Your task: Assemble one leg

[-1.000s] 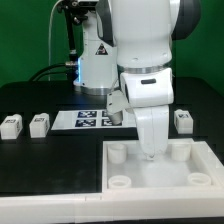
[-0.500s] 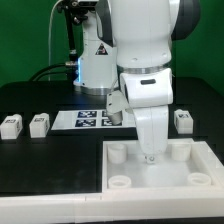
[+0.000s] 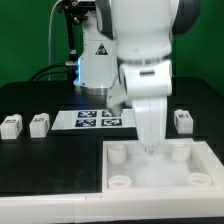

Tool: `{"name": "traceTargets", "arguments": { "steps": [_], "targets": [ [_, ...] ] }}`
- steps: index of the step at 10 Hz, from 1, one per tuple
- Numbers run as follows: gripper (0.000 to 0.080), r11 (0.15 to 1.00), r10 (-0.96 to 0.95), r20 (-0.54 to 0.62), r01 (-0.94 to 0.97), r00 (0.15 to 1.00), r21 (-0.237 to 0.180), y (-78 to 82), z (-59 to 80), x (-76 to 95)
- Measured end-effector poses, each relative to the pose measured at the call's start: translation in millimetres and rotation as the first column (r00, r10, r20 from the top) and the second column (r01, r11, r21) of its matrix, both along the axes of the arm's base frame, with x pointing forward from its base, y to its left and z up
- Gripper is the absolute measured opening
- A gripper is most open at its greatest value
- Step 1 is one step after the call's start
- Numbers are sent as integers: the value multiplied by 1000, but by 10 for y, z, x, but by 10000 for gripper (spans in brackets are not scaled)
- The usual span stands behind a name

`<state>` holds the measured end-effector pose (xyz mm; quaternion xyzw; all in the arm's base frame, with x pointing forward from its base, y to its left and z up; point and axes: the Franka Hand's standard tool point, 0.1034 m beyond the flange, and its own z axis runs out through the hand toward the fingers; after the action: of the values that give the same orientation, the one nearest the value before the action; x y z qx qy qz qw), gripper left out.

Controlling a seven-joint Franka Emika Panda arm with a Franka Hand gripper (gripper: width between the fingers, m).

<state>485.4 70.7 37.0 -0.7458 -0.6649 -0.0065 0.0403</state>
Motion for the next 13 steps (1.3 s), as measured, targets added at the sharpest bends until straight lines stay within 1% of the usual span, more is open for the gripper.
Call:
{"name": "traceTargets", "arguments": {
  "steps": [1,2,3,4,5,6,8,9,10,11,12,13],
  "targets": [
    [649,998,-69,8,69,998,-9,83,140,-73],
    [649,997,-79,17,79,997,-13,166,241,-140],
    [649,976,-217,18,217,976,-17,240,333,-182],
    [649,935,-353,22,353,936,-21,334,422,-217],
    [649,876,-481,21,481,877,-21,459,465,-246],
    [649,807,-591,12,591,807,-17,510,441,-260],
    [649,686,-728,0,728,686,-22,508,445,-256],
    [649,592,-806,-10,805,592,-26,518,443,-259],
    [649,529,-848,-15,848,529,-29,538,440,-268],
    [649,355,-935,-27,934,354,-39,653,391,-349],
    [649,225,-974,-47,973,223,-52,745,300,-430],
    [649,183,-982,-62,979,178,-86,753,234,-479]
  ]
}}
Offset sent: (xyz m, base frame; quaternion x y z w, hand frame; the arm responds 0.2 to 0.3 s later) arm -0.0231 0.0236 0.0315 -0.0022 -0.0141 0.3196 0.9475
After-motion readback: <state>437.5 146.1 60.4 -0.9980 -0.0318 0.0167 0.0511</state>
